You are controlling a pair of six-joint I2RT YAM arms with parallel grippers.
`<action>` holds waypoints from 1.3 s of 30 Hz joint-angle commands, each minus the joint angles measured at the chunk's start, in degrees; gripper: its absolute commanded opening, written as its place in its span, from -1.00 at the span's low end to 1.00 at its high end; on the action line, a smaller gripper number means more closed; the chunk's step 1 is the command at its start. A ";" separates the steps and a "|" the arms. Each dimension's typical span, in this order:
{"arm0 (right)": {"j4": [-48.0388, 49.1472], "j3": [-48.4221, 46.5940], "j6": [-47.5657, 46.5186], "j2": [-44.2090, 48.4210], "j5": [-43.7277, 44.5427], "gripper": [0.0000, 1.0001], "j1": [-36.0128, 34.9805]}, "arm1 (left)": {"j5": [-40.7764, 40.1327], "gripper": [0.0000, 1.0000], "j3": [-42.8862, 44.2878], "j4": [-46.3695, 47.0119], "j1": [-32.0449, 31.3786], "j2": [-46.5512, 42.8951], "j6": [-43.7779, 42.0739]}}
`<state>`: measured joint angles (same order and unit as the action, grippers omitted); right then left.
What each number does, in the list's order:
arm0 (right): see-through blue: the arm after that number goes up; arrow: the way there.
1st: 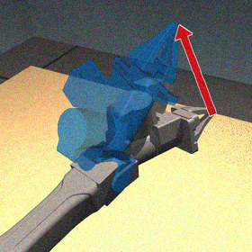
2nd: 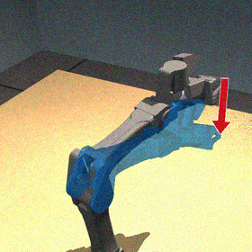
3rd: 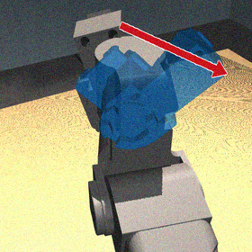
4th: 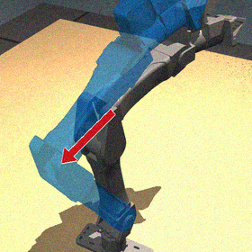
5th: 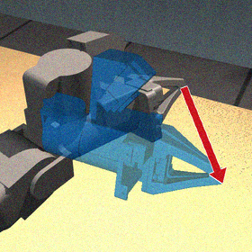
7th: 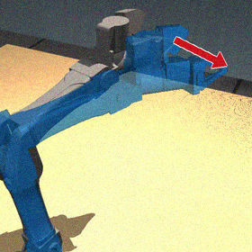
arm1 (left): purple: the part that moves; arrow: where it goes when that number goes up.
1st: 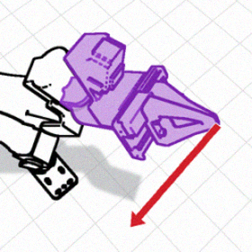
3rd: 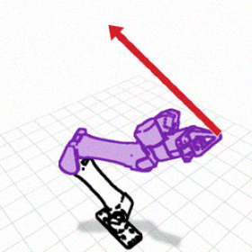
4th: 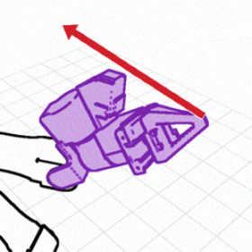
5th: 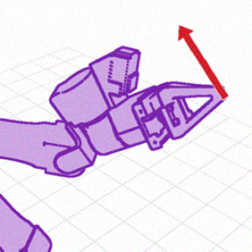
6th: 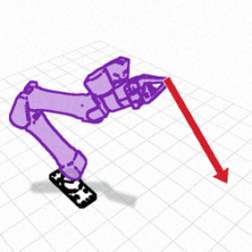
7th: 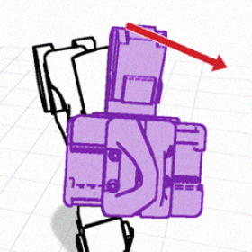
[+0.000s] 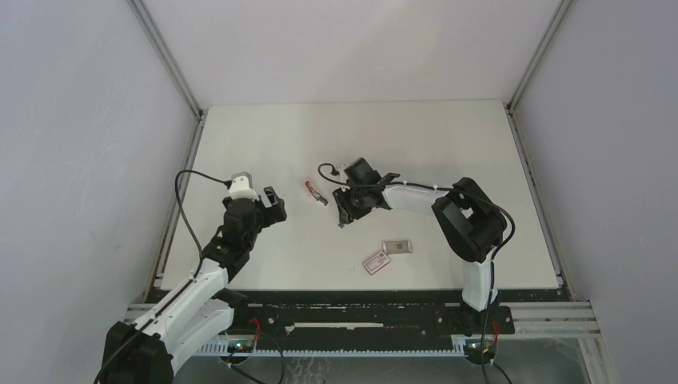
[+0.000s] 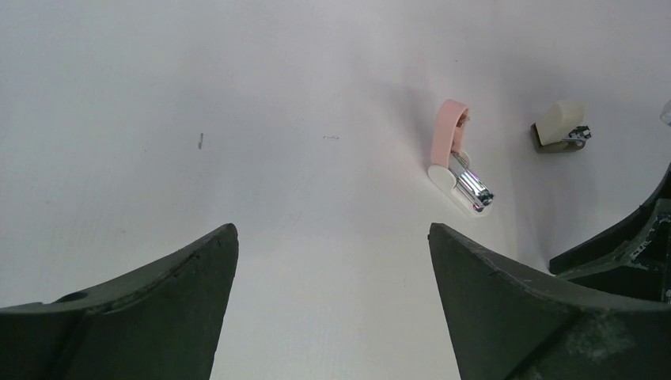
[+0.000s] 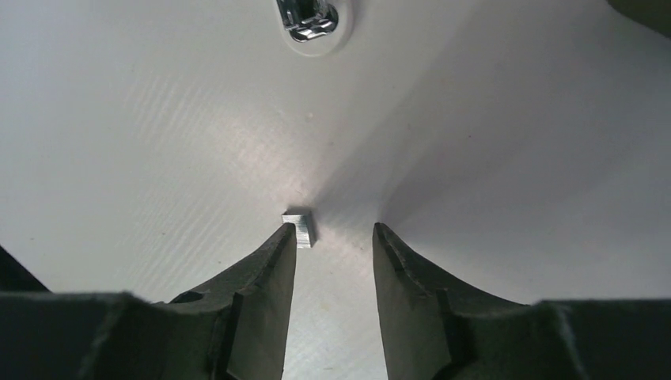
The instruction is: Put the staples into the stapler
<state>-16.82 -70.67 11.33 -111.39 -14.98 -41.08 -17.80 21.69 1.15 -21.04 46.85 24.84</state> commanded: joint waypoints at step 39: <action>-7.11 -8.68 -5.97 -2.39 13.05 -0.30 -8.69 | -0.74 0.88 0.62 1.67 -0.05 -0.18 -0.49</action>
<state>-23.44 -76.69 6.35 -113.16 -3.42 -48.80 -17.82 21.69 1.15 -21.04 46.85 24.84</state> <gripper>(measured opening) 0.362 0.940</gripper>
